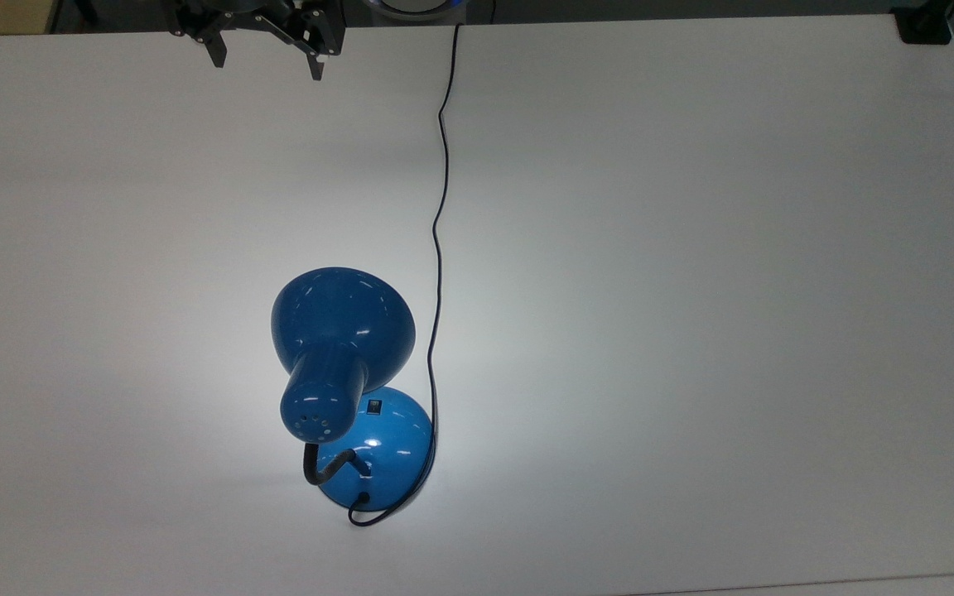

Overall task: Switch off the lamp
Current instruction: 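Move the gripper from its start pose toward the blue lamp base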

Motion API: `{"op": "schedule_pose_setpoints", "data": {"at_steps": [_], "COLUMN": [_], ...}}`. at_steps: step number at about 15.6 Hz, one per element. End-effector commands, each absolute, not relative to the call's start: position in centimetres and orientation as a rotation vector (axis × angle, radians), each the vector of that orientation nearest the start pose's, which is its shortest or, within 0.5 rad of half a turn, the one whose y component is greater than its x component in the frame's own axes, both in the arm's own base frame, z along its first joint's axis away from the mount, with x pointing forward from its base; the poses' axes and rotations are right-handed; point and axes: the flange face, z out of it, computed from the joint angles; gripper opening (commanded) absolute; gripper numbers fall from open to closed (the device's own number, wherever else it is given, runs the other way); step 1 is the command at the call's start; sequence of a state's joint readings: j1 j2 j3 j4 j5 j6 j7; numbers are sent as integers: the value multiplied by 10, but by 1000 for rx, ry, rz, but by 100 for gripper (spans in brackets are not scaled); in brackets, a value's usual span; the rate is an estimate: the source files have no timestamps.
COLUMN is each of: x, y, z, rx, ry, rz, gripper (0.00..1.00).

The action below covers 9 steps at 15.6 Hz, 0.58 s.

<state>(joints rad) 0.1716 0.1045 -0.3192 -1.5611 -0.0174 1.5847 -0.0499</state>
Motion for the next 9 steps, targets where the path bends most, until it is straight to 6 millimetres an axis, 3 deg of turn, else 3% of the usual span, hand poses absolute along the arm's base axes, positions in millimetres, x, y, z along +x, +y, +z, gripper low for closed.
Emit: {"op": "schedule_pose_setpoints", "data": {"at_steps": [1,9], "x": [575,584], "y": [-77,-77], "z": [578,568], "rx": [-3179,-3188], "ry": [174,158], "rz": [131,101], "gripper": [100,100]}}
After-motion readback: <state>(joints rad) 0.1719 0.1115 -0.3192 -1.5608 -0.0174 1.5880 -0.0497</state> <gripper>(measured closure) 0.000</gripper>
